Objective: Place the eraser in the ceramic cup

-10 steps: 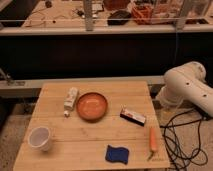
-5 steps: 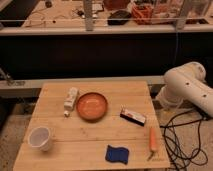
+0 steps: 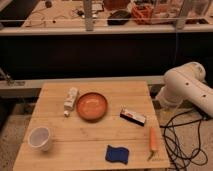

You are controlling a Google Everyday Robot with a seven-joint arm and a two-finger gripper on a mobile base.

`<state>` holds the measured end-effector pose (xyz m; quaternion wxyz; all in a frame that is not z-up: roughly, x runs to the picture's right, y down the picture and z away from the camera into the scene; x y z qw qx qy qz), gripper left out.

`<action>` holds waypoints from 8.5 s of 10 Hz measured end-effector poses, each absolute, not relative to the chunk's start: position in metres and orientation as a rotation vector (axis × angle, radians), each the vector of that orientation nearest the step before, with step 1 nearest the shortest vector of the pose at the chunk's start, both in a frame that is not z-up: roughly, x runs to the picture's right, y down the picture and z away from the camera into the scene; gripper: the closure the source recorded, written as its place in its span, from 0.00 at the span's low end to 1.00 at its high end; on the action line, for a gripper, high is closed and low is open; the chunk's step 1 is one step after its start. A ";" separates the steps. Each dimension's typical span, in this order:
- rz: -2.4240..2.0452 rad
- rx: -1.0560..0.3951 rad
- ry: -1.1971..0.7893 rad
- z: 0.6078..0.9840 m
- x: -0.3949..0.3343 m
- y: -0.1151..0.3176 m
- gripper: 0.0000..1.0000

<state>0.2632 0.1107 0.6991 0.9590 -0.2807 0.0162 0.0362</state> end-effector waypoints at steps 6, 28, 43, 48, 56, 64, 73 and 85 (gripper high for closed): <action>0.105 -0.578 0.012 0.720 0.240 0.117 0.20; 0.106 -0.641 -0.134 0.819 0.183 0.153 0.20; 0.121 -0.688 -0.148 0.868 0.179 0.171 0.20; 0.128 -0.700 -0.153 0.876 0.176 0.172 0.21; 0.130 -0.715 -0.159 0.883 0.168 0.170 0.35; 0.117 -0.718 -0.177 0.866 0.167 0.150 0.99; 0.062 -0.713 -0.247 0.826 0.159 0.110 1.00; 0.004 -0.677 -0.309 0.761 0.121 0.055 1.00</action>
